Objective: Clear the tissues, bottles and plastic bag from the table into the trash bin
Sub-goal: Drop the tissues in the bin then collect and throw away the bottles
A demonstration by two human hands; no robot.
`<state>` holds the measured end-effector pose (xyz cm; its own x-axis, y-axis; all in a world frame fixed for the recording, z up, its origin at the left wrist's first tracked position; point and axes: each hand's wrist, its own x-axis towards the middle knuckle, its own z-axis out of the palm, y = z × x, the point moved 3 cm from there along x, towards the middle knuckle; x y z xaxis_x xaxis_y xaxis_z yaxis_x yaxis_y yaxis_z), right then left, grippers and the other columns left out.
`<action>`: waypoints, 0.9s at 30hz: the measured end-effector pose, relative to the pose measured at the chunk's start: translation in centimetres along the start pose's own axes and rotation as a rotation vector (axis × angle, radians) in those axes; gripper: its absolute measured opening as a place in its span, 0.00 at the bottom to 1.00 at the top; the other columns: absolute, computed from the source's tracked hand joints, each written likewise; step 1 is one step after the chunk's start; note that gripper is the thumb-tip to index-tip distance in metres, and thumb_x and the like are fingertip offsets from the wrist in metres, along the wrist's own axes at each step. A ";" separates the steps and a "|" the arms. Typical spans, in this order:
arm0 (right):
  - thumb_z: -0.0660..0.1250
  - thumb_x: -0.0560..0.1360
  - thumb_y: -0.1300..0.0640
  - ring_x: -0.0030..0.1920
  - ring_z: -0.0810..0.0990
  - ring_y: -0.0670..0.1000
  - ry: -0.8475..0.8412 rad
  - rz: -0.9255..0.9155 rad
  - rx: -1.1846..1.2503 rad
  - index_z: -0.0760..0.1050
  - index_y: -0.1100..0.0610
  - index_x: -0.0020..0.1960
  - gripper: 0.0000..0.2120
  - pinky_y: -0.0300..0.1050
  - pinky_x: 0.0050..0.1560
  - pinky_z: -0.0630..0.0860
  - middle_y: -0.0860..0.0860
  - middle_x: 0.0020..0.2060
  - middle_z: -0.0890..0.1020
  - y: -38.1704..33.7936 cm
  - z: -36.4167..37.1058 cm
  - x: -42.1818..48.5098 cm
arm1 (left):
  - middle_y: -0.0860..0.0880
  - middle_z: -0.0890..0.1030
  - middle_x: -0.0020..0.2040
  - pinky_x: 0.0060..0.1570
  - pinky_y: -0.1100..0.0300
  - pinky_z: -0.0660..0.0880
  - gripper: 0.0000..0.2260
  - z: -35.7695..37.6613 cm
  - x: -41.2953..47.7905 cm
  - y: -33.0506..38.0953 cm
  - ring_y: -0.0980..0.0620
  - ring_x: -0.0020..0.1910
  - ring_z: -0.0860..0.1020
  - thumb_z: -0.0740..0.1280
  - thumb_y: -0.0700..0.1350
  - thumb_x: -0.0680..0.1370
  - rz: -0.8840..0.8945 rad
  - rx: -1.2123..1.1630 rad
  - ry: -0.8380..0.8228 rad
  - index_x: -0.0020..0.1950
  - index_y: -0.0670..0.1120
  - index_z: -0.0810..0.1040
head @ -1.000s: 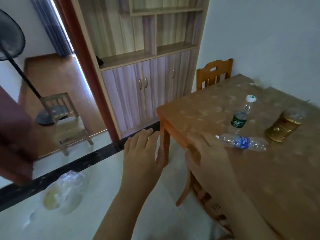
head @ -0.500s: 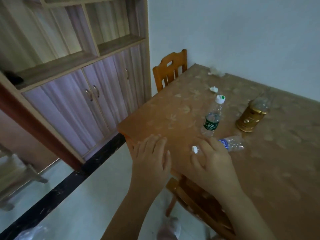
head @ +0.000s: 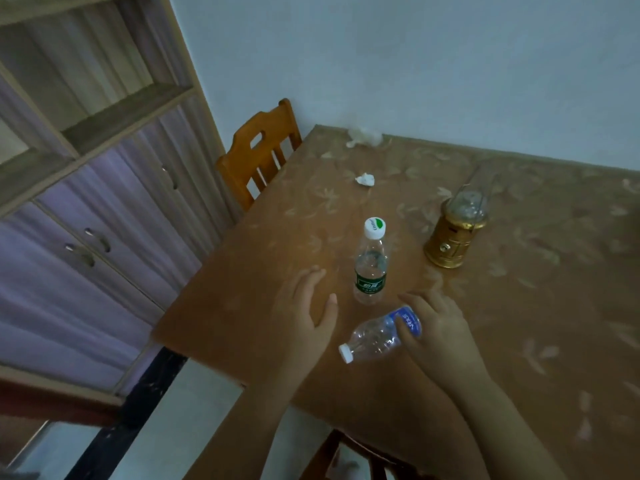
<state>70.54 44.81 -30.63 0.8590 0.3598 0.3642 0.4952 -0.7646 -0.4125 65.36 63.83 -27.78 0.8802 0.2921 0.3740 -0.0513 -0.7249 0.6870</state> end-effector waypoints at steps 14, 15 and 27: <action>0.62 0.66 0.44 0.59 0.74 0.55 -0.361 -0.048 0.043 0.77 0.54 0.56 0.23 0.57 0.63 0.60 0.51 0.52 0.80 7.4 7.4 0.1 | 0.50 0.71 0.64 0.58 0.81 0.56 0.25 7.5 6.5 0.1 0.59 0.63 0.66 0.71 0.45 0.72 -0.100 -0.149 -0.114 0.67 0.44 0.68; 0.61 0.66 0.43 0.60 0.73 0.55 -0.375 -0.059 0.036 0.76 0.54 0.56 0.23 0.59 0.63 0.58 0.50 0.53 0.80 7.6 7.6 0.1 | 0.50 0.71 0.65 0.58 0.81 0.56 0.26 7.7 6.7 0.1 0.58 0.64 0.66 0.71 0.45 0.72 -0.110 -0.151 -0.114 0.67 0.44 0.68; 0.60 0.62 0.39 0.61 0.70 0.51 -0.431 -0.105 -0.003 0.76 0.51 0.58 0.28 0.62 0.65 0.52 0.49 0.53 0.78 8.6 9.0 0.5 | 0.64 0.72 0.48 0.42 0.84 0.62 0.18 10.2 7.9 0.0 0.79 0.46 0.68 0.72 0.44 0.71 -0.297 -0.329 -0.176 0.58 0.52 0.70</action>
<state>76.42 43.28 -41.53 0.7801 0.6253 0.0224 0.5829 -0.7132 -0.3895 77.17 59.78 -31.21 0.9444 0.3265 0.0400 0.0929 -0.3813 0.9198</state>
